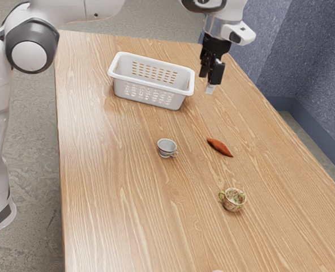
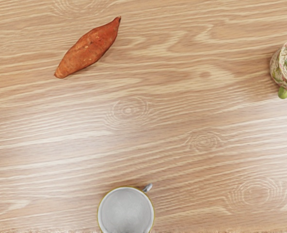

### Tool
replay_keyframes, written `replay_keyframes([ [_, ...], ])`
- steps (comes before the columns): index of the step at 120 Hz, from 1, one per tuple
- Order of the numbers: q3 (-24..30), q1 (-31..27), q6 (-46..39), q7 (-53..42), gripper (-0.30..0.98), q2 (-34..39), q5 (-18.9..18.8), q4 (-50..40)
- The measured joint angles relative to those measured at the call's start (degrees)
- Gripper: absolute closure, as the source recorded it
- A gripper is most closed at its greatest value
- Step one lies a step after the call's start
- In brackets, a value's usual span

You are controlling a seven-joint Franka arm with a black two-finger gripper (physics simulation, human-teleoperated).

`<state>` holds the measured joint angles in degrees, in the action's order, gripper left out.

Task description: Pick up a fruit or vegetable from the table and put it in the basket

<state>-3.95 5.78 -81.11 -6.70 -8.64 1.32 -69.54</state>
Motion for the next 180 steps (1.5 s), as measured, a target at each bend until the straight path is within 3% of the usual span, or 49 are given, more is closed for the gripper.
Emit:
replay_keyframes([
  [26,-3.22,-0.97,1.42,0.05,0.00,-0.90,-0.41,-0.41],
  [39,-4.89,-2.05,1.42,-0.50,0.00,-1.93,-2.33,-0.41],
  [64,-3.97,-1.73,0.30,-10.96,0.00,-4.06,-4.63,-0.85],
  [97,-3.35,-1.25,-6.35,-24.65,0.00,-12.07,0.12,-1.69],
  [142,-3.51,-1.83,-18.24,-36.58,0.00,-20.15,0.43,-0.86],
  [180,-3.34,-1.89,-23.09,-43.14,0.00,-23.31,1.62,-0.80],
])
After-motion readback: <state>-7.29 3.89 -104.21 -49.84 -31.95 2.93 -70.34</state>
